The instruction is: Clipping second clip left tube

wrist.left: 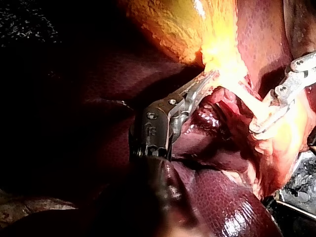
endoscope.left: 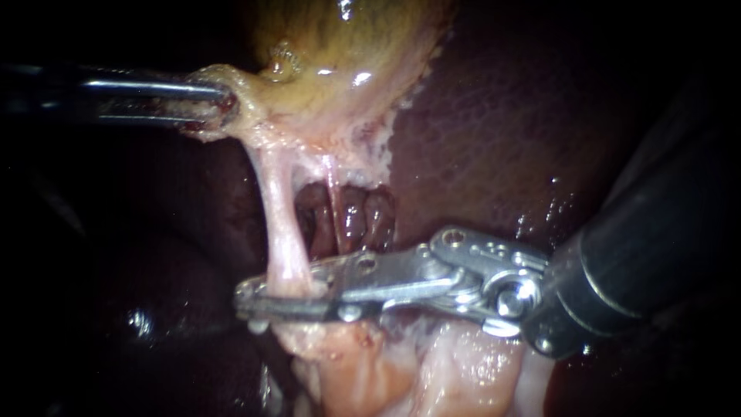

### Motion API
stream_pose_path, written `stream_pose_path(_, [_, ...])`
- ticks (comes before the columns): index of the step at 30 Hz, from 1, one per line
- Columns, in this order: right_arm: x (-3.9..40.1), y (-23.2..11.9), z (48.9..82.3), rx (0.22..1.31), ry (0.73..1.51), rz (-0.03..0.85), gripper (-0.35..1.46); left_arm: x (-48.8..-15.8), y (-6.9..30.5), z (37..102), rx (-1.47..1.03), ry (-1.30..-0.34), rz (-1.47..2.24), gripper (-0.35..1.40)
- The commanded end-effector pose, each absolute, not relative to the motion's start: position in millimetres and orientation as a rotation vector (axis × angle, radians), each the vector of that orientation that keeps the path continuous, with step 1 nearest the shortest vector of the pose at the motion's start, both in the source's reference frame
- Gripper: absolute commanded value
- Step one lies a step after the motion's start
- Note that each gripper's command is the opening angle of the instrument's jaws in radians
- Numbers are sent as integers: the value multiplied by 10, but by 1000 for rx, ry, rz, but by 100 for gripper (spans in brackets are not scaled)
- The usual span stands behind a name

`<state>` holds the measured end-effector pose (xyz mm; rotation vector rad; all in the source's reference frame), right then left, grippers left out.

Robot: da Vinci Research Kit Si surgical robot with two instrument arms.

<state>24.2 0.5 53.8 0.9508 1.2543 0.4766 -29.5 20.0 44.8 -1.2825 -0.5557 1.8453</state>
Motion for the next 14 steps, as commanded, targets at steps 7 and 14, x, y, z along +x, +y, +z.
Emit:
stream_pose_path(7, [241,7,541,960,1253,465,-35,-295,201,448,-1285,-555,1843,-35])
stream_pose_path(14, [240,8,547,959,1253,464,-35,-295,201,449,-1285,-555,1843,-35])
